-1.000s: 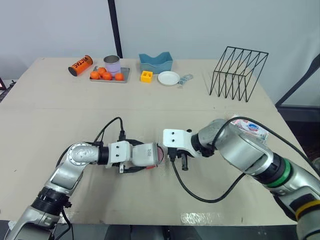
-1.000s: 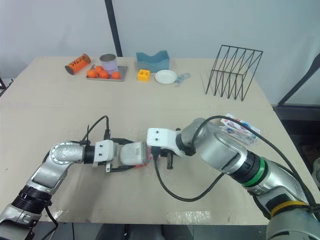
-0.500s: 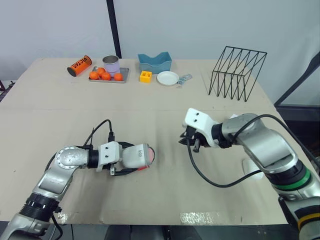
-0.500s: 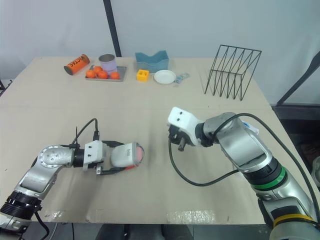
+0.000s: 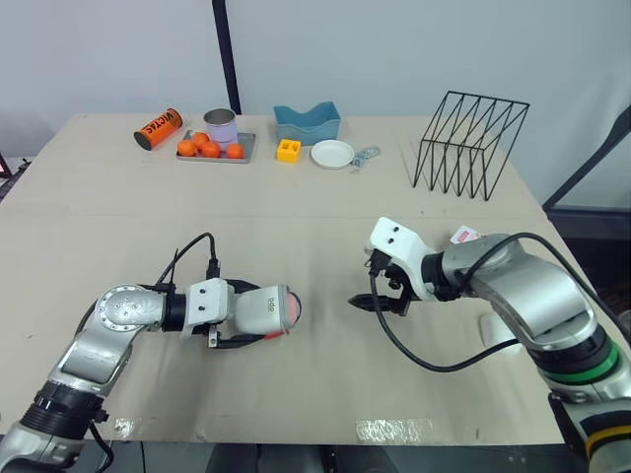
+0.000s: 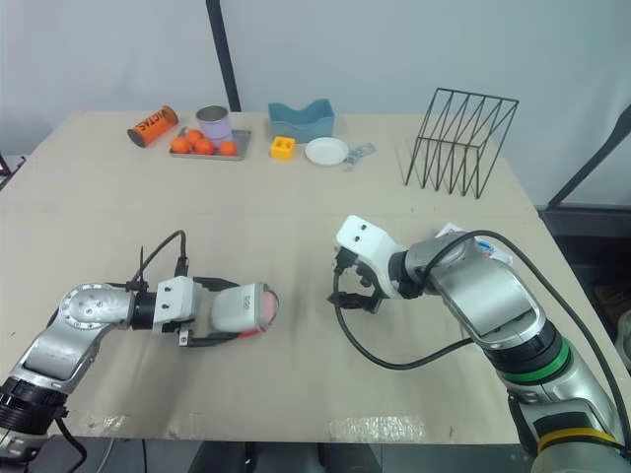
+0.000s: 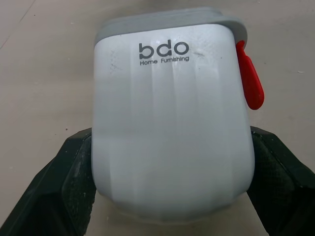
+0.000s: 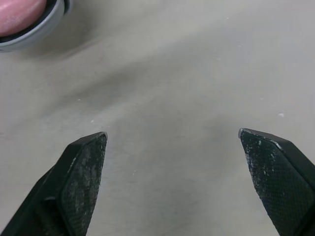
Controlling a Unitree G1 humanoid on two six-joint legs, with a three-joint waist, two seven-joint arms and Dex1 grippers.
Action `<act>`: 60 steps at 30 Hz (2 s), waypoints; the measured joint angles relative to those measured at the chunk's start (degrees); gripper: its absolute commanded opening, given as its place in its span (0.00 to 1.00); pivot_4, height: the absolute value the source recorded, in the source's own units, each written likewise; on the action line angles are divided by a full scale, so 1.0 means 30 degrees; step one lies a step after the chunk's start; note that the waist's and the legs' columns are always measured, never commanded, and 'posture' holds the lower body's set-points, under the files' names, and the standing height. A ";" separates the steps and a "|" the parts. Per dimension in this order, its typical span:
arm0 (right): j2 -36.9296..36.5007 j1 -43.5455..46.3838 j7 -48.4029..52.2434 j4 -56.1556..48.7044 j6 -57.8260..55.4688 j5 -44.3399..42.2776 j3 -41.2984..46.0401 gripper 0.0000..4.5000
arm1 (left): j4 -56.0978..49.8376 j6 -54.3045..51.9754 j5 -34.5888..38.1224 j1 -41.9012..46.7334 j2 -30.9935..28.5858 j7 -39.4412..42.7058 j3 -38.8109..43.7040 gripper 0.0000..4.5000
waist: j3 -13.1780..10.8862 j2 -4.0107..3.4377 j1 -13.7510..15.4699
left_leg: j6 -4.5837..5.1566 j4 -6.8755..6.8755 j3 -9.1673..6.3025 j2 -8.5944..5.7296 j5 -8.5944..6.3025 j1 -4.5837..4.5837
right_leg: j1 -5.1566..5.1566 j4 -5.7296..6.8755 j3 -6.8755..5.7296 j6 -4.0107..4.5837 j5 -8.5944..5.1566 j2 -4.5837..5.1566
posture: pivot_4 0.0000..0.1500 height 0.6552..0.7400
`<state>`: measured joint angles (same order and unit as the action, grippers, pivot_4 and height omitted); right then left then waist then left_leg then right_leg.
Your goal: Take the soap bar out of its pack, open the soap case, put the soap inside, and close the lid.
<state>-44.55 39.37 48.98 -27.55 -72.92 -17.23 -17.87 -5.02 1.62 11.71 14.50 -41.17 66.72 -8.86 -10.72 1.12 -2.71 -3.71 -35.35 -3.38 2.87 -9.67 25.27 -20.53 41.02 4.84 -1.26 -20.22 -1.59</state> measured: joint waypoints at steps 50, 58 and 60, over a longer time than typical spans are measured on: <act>0.5338 -0.0742 -2.2488 1.1067 -0.1396 -3.1112 0.4347 0.99 | -0.0022 0.0577 0.0521 0.0877 0.1213 -0.0805 0.0598 0.79 | -0.0011 -0.0009 -0.0026 | 0.0020 -0.0002 0.0041 0.0017 -0.0010 0.0099 | -0.0108 0.0016 0.0068 0.0001 0.0001 -0.0037 | 1.00 1.00; 0.3586 -0.1745 -2.2119 1.0347 -0.1337 -3.1404 0.3656 0.99 | 0.0363 0.0937 0.0186 0.0798 0.1206 -0.0392 0.0144 0.79 | -0.0011 -0.0009 -0.0018 | 0.0021 -0.0005 0.0047 0.0021 -0.0010 0.0115 | -0.0125 0.0020 0.0076 0.0003 0.0002 -0.0041 | 1.00 1.00; 0.3219 -0.1795 -2.1877 1.0347 -0.1336 -3.1406 0.3654 0.99 | 0.0481 0.1023 0.0182 0.0798 0.1201 -0.0385 0.0145 0.79 | -0.0011 -0.0009 -0.0018 | 0.0021 -0.0005 0.0049 0.0021 -0.0010 0.0115 | -0.0125 0.0020 0.0078 0.0003 0.0002 -0.0041 | 1.00 1.00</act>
<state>-34.89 33.98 -16.66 3.49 -76.93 -111.45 -6.91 -3.58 4.69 12.26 16.89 -37.57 65.57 -8.42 -10.75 1.10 -2.76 -3.65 -35.37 -3.23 2.93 -9.70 25.62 -20.90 41.08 5.08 -1.25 -20.22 -1.72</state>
